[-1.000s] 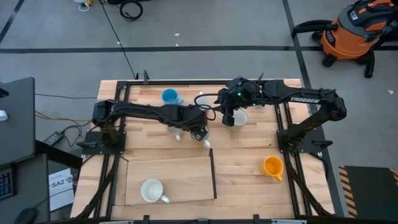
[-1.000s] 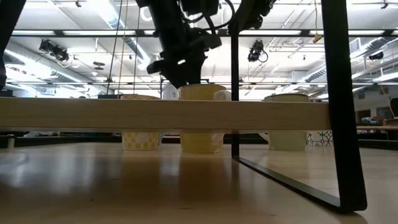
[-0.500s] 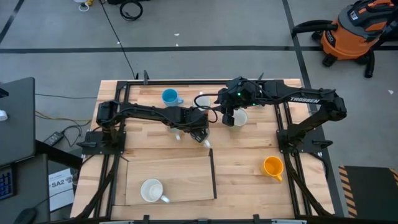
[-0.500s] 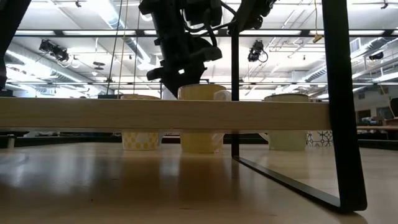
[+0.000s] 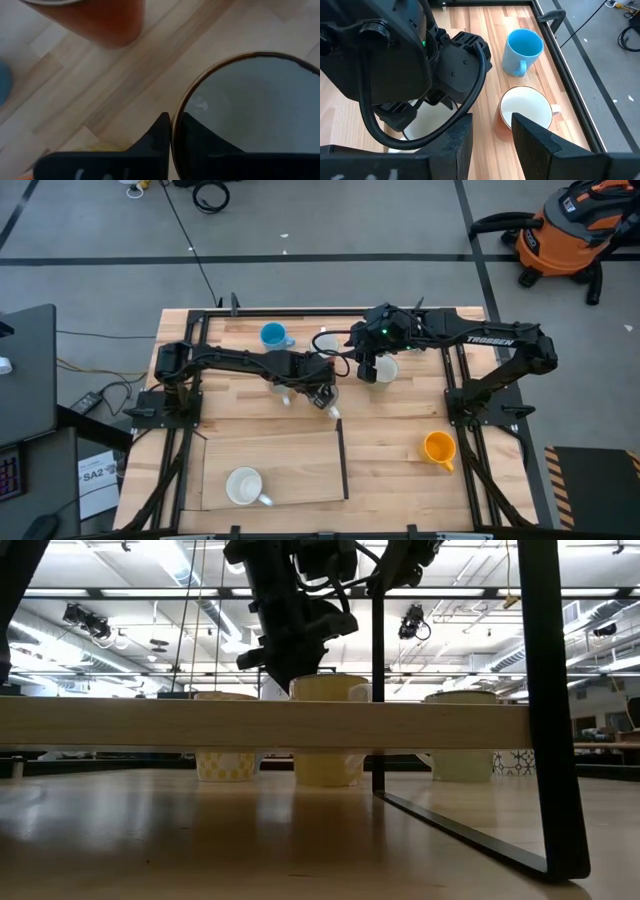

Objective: Place coffee mugs
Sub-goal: Put the light yellow mug on the shelf

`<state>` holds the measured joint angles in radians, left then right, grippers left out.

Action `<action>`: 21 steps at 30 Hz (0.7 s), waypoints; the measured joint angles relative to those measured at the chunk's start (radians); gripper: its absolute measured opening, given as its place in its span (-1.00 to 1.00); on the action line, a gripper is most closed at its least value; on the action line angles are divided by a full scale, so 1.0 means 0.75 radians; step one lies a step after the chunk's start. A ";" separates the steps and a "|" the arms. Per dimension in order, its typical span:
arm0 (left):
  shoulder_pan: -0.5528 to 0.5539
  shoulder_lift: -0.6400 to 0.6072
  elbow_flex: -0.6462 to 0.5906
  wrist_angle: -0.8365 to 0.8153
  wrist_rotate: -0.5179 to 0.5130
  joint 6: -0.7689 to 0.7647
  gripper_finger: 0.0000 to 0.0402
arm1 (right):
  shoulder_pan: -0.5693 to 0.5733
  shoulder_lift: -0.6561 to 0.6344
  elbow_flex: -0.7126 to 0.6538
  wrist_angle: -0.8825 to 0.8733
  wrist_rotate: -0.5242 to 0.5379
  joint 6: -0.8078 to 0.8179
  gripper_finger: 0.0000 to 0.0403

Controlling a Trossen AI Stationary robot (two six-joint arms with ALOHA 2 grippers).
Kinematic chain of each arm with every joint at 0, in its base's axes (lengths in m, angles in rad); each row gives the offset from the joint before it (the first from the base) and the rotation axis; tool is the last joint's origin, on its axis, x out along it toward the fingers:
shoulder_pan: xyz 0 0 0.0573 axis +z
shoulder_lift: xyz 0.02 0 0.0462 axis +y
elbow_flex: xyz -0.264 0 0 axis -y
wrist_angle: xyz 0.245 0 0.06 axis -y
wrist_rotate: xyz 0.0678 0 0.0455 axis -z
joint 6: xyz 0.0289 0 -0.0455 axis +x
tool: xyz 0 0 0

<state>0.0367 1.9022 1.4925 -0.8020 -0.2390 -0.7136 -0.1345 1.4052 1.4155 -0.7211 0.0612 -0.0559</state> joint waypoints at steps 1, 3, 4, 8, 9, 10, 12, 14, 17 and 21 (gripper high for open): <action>0.000 -0.005 0.000 -0.001 0.009 0.000 -0.85 | 0.000 0.000 0.000 0.000 0.000 0.000 -0.29; 0.000 -0.015 -0.001 -0.013 0.031 0.008 -0.82 | 0.000 0.000 0.000 0.001 -0.001 0.000 -0.30; -0.001 -0.022 -0.001 -0.016 0.038 0.010 -0.81 | 0.000 0.000 0.000 0.002 -0.003 0.000 -0.30; -0.001 -0.074 -0.002 -0.035 0.074 0.009 -0.82 | 0.001 0.000 0.001 0.006 -0.005 0.000 -0.29; -0.001 -0.087 -0.001 -0.036 0.087 0.009 -0.83 | 0.001 0.000 0.001 0.006 -0.008 0.001 -0.30; -0.002 -0.103 -0.001 -0.036 0.102 0.008 -0.84 | 0.001 0.000 0.002 0.006 -0.009 0.001 -0.30; -0.002 -0.135 -0.001 -0.050 0.126 0.007 -0.84 | 0.002 0.000 0.002 0.005 -0.009 0.000 -0.30; -0.002 -0.177 -0.002 -0.061 0.161 0.007 -0.84 | 0.001 0.000 0.003 0.005 -0.009 0.001 -0.30; -0.003 -0.249 -0.001 -0.092 0.204 -0.008 -0.84 | 0.001 0.000 0.003 0.004 -0.009 0.001 -0.29; -0.016 -0.356 -0.001 -0.156 0.256 -0.066 -0.84 | 0.001 0.000 0.003 0.004 -0.008 0.001 -0.30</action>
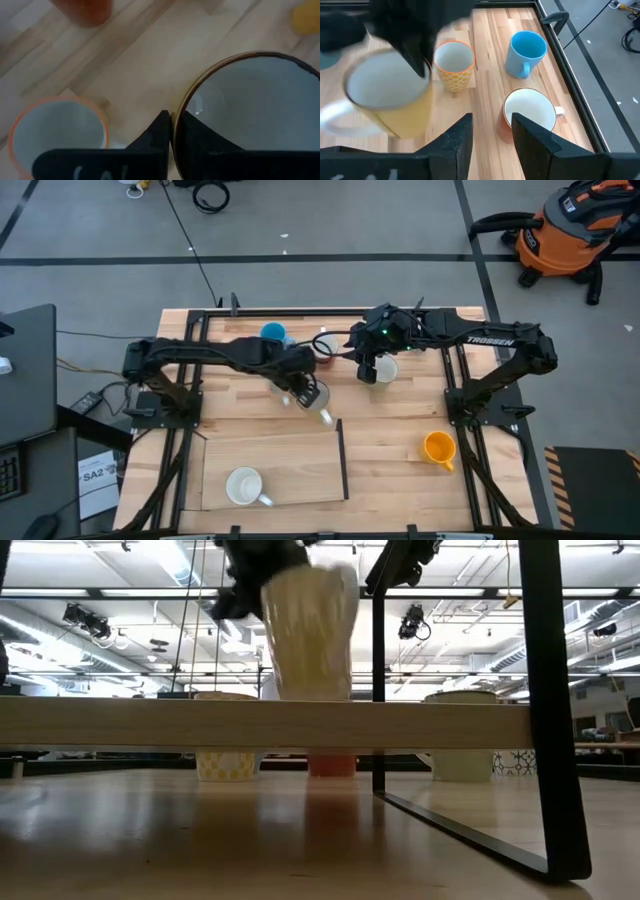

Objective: Place coffee mugs
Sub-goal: Put the light yellow mug on the shelf

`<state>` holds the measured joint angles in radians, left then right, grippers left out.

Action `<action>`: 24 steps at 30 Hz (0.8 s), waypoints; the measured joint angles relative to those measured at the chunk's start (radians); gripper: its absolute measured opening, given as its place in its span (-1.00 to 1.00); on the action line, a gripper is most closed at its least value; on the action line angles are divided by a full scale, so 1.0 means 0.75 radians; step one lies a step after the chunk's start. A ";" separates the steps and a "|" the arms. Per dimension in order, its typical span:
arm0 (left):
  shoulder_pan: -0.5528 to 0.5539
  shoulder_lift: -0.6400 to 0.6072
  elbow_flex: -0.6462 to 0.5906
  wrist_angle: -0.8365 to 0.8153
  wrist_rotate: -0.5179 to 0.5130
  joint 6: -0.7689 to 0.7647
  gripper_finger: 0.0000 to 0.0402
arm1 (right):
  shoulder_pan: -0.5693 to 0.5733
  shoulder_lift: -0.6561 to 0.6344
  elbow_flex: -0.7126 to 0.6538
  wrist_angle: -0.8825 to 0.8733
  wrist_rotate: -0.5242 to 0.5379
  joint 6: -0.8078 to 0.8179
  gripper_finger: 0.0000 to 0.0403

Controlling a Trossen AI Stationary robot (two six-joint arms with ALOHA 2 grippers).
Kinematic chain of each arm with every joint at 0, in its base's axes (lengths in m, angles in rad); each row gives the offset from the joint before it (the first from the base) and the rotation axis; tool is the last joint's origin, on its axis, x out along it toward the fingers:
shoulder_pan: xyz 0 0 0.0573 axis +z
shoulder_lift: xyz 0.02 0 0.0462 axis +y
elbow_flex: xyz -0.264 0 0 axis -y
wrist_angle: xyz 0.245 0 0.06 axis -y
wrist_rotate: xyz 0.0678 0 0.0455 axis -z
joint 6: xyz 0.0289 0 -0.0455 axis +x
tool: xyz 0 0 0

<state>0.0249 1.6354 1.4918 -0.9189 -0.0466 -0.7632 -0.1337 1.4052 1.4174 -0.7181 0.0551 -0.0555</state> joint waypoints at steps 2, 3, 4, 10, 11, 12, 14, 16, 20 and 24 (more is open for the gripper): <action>-0.014 -0.056 0.000 -0.039 -0.001 -0.038 -0.84 | 0.000 0.000 0.000 -0.001 0.000 0.000 -0.30; -0.023 -0.086 0.000 -0.059 -0.001 -0.062 -0.84 | 0.000 0.000 0.000 -0.001 0.000 0.000 -0.29; -0.032 -0.111 0.000 -0.082 0.000 -0.086 -0.84 | -0.001 0.000 0.000 0.000 0.000 0.000 -0.29; -0.151 -0.271 0.001 -0.262 -0.002 -0.284 -0.84 | -0.001 0.000 0.000 -0.002 0.002 0.000 -0.30; -0.178 -0.288 0.002 -0.296 -0.003 -0.328 -0.84 | -0.001 0.000 0.000 -0.002 0.002 0.000 -0.29; -0.211 -0.308 0.002 -0.323 -0.007 -0.371 -0.84 | -0.001 -0.001 0.000 -0.002 0.003 0.000 -0.29; -0.289 -0.336 0.002 -0.381 -0.056 -0.481 -0.84 | -0.001 -0.001 0.000 -0.003 0.005 -0.001 -0.29; -0.367 -0.357 0.002 -0.446 -0.101 -0.594 -0.84 | -0.001 -0.001 0.000 -0.001 0.006 0.000 -0.30; -0.537 -0.372 0.002 -0.603 -0.207 -0.832 -0.83 | -0.001 -0.001 0.000 -0.002 0.005 0.000 -0.29; -0.685 -0.361 0.002 -0.752 -0.273 -1.080 -0.83 | -0.001 -0.001 -0.001 0.003 0.005 0.000 -0.30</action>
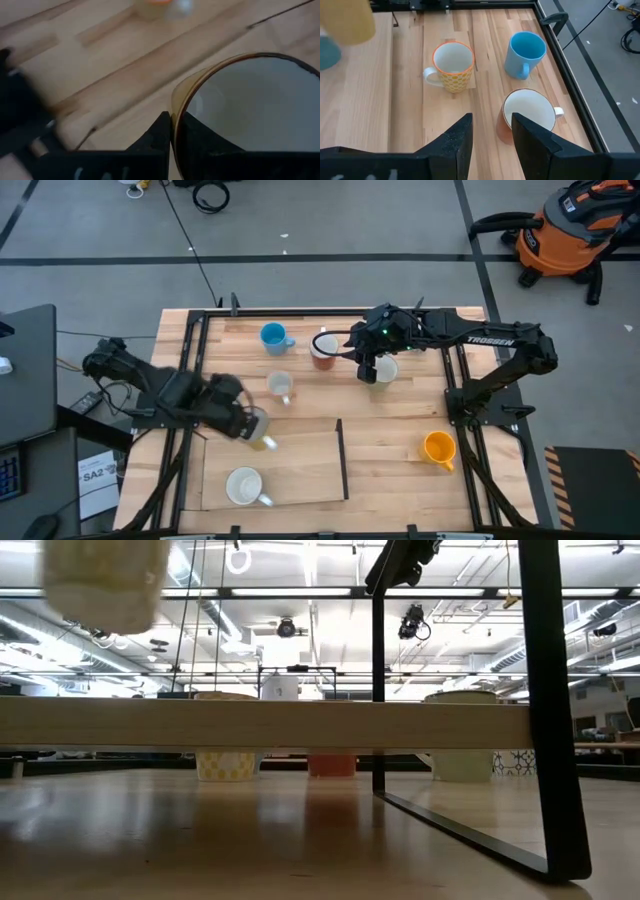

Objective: Place coffee mugs
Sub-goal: Put the light yellow mug on the shelf

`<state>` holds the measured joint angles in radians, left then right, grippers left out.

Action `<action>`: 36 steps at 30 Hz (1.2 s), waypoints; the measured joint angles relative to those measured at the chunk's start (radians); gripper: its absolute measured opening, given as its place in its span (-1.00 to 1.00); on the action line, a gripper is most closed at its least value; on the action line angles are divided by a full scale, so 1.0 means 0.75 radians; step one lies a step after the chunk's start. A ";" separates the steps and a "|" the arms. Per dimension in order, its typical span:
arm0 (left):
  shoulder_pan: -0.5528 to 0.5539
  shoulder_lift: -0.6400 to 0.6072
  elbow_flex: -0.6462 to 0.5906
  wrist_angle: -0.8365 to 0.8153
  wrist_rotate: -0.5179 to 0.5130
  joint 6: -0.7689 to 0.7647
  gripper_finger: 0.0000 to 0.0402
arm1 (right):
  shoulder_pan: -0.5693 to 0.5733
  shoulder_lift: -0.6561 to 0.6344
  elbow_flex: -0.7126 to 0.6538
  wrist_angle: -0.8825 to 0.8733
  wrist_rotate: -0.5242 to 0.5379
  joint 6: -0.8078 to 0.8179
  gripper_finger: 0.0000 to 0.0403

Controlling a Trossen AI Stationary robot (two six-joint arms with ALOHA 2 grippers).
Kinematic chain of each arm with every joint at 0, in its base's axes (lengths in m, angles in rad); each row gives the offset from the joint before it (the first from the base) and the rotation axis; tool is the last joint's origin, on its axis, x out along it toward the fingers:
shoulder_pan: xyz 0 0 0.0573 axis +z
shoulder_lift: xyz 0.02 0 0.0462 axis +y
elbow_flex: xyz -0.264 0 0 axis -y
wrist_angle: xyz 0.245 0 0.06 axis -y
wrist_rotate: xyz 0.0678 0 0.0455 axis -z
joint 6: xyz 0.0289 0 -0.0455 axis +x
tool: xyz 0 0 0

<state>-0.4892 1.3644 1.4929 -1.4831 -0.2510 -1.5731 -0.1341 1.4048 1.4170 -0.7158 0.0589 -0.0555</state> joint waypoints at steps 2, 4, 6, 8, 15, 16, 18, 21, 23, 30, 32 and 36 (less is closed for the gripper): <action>-0.061 0.014 0.000 -0.043 -0.028 -0.106 -0.83 | 0.000 0.000 0.000 0.005 0.001 0.000 -0.30; -0.110 0.030 -0.001 -0.073 -0.043 -0.191 -0.83 | 0.000 0.000 0.000 0.005 0.000 0.000 -0.29; -0.152 0.048 -0.007 -0.093 -0.057 -0.248 -0.83 | 0.000 0.000 0.000 0.005 0.000 0.000 -0.29; -0.183 0.061 -0.035 -0.076 -0.057 -0.297 -0.83 | 0.000 0.000 0.000 0.009 0.000 0.000 -0.29; -0.230 0.073 -0.220 0.014 -0.037 -0.408 -0.83 | 0.000 0.000 0.000 0.011 0.000 0.000 -0.29; -0.230 0.073 -0.244 0.042 -0.036 -0.410 -0.83 | 0.000 0.000 0.000 0.012 0.000 0.000 -0.29; -0.230 0.073 -0.287 0.093 -0.026 -0.411 -0.83 | 0.000 0.000 0.000 0.013 0.000 0.000 -0.30; -0.230 0.073 -0.347 0.183 -0.017 -0.405 -0.83 | 0.000 0.000 0.000 0.015 0.000 0.000 -0.30; -0.230 0.073 -0.377 0.256 -0.019 -0.407 -0.83 | 0.001 0.000 -0.001 0.016 0.000 0.000 -0.29; -0.230 0.071 -0.411 0.302 -0.005 -0.427 -0.83 | 0.000 0.000 -0.001 0.016 0.000 0.000 -0.29; -0.230 0.071 -0.411 0.300 0.003 -0.428 -0.82 | 0.000 0.000 -0.001 0.015 -0.001 0.000 -0.29; -0.235 0.071 -0.411 0.298 0.058 -0.435 -0.82 | 0.007 0.000 -0.001 0.001 -0.001 0.000 -0.30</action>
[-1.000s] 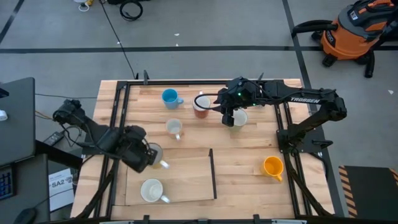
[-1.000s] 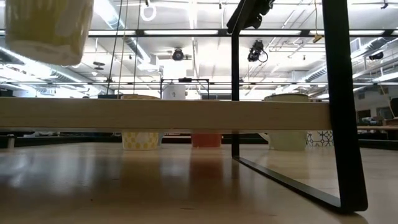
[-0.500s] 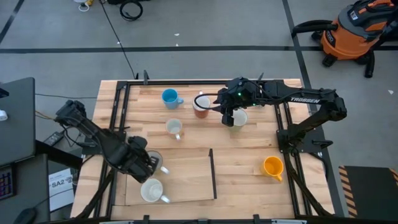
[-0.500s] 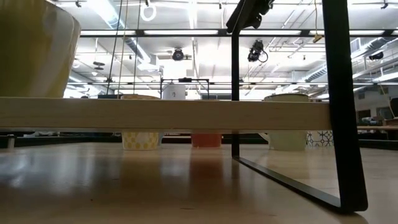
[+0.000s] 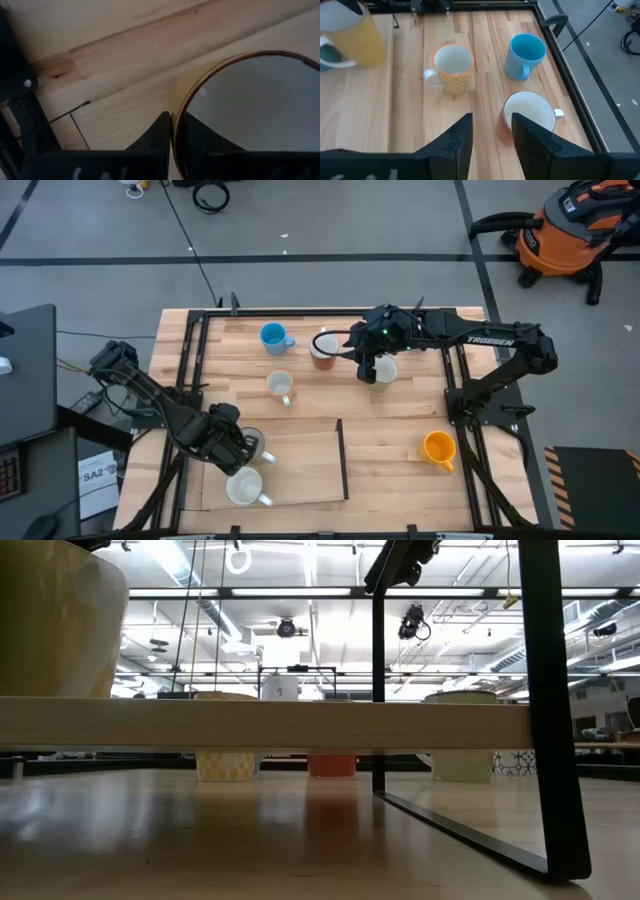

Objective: Place coffee mugs
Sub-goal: Put the light yellow mug on the shelf, then put the blue patterned mug on the shelf

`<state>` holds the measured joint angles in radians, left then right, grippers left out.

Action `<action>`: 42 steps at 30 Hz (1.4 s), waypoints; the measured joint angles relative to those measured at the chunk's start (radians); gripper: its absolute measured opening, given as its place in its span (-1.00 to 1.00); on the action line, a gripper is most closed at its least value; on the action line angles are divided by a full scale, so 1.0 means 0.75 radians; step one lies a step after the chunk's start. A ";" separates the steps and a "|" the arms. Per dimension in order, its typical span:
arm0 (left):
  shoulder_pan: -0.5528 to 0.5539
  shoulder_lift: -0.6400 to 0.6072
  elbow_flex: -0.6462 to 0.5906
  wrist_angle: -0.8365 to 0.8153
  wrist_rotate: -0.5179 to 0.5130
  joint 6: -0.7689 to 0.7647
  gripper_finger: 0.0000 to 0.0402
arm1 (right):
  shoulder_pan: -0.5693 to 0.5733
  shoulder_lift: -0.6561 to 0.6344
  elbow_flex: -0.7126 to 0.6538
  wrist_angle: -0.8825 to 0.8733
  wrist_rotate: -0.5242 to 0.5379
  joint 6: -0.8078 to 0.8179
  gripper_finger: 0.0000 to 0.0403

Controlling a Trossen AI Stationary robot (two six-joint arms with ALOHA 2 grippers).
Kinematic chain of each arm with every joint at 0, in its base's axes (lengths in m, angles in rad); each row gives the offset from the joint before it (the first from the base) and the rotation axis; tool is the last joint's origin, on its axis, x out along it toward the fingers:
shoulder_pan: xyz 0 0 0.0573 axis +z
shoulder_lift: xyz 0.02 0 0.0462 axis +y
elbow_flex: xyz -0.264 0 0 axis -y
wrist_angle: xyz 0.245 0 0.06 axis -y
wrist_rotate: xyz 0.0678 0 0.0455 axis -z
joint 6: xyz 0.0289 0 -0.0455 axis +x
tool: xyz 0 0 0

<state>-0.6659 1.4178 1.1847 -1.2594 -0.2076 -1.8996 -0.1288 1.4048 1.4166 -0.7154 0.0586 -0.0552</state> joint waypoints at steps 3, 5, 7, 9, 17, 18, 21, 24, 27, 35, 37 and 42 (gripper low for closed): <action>-0.001 0.000 0.000 -0.001 0.018 0.000 -0.82 | 0.028 -0.010 -0.001 -0.073 0.000 0.033 -0.29; -0.001 0.000 0.000 -0.001 0.024 0.000 -0.82 | 0.058 -0.030 -0.001 -0.152 0.000 0.066 -0.30; -0.001 0.000 0.000 0.000 0.024 0.000 -0.81 | 0.090 -0.053 -0.001 -0.239 0.000 0.086 -0.30; -0.001 0.000 0.000 0.000 0.025 0.000 -0.80 | 0.120 -0.078 -0.002 -0.324 0.000 0.117 -0.30; 0.000 0.001 -0.001 0.014 0.037 -0.001 -0.71 | 0.158 -0.221 -0.002 -0.457 0.137 0.212 -0.30; 0.000 0.001 -0.001 0.018 0.037 -0.001 -0.70 | 0.151 -0.239 -0.002 -0.456 0.152 0.215 -0.29; 0.002 0.001 -0.001 0.026 0.053 -0.001 -0.64 | 0.118 -0.288 -0.002 -0.456 0.176 0.220 -0.29; 0.003 0.001 -0.001 0.026 0.068 -0.001 -0.56 | 0.070 -0.329 -0.002 -0.456 0.181 0.236 -0.30; 0.003 0.001 -0.001 0.026 0.068 0.000 -0.46 | 0.015 -0.354 -0.001 -0.456 0.227 0.258 -0.29; 0.003 0.001 -0.001 0.025 0.063 -0.001 -0.30 | -0.223 -0.357 -0.001 -0.587 0.355 0.257 -0.29; 0.003 0.001 -0.001 0.025 0.062 -0.001 -0.30 | -0.304 -0.350 -0.001 -0.624 0.373 0.256 -0.29; 0.003 0.001 -0.001 0.025 0.059 0.000 -0.29 | -0.483 -0.348 -0.001 -0.635 0.376 0.229 -0.30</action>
<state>-0.6640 1.4181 1.1839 -1.2406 -0.1631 -1.8996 -0.4909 1.1435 1.4158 -1.1916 0.3405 0.1165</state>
